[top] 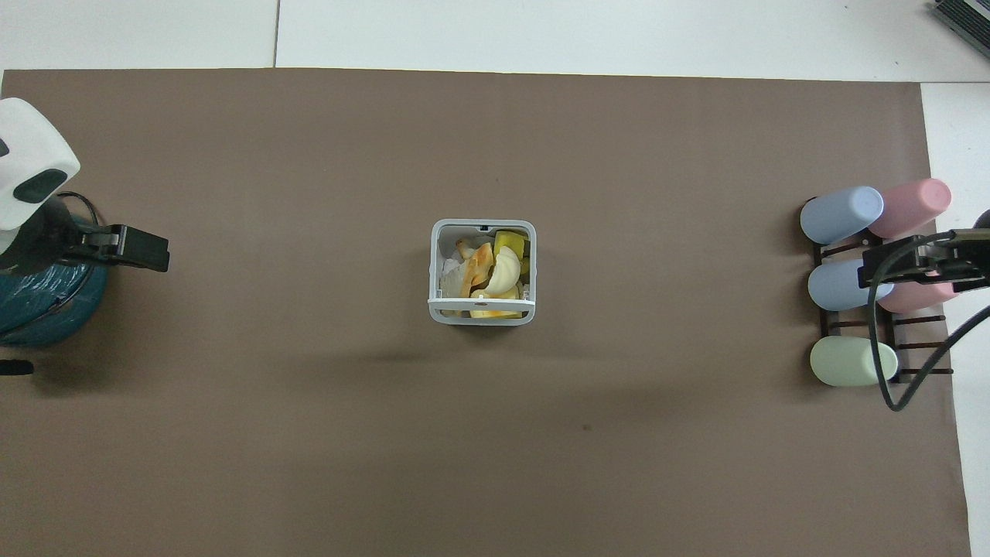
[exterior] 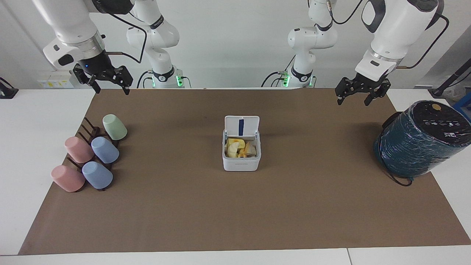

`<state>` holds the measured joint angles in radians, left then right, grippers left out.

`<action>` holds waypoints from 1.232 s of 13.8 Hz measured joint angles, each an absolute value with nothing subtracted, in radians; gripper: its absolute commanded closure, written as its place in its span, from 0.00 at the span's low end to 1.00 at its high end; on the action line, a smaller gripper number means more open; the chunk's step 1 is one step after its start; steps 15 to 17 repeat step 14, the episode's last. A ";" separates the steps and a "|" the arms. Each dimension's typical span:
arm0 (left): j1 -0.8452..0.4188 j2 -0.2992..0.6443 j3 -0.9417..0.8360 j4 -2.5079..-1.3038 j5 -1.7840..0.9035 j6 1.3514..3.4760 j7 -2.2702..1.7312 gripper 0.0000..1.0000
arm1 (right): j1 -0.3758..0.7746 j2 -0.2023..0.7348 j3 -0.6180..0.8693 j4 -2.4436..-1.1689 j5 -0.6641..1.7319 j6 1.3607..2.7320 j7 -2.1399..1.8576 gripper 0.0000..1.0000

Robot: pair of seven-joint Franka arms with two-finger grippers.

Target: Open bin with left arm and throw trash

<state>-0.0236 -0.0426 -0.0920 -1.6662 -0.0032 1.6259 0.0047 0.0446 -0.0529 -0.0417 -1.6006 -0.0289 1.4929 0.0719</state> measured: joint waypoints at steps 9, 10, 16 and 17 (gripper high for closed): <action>-0.024 -0.043 -0.093 -1.666 -0.004 1.618 0.005 0.00 | 0.045 -0.062 -0.039 -1.599 -0.029 1.493 0.072 0.00; -0.024 -0.043 -0.094 -1.666 -0.004 1.618 0.005 0.00 | 0.045 -0.062 -0.039 -1.599 -0.029 1.493 0.072 0.00; -0.024 -0.043 -0.095 -1.666 -0.004 1.618 0.005 0.00 | 0.045 -0.065 -0.038 -1.599 -0.029 1.493 0.072 0.00; -0.024 -0.043 -0.095 -1.666 -0.004 1.618 0.005 0.00 | 0.045 -0.065 -0.038 -1.599 -0.029 1.493 0.072 0.00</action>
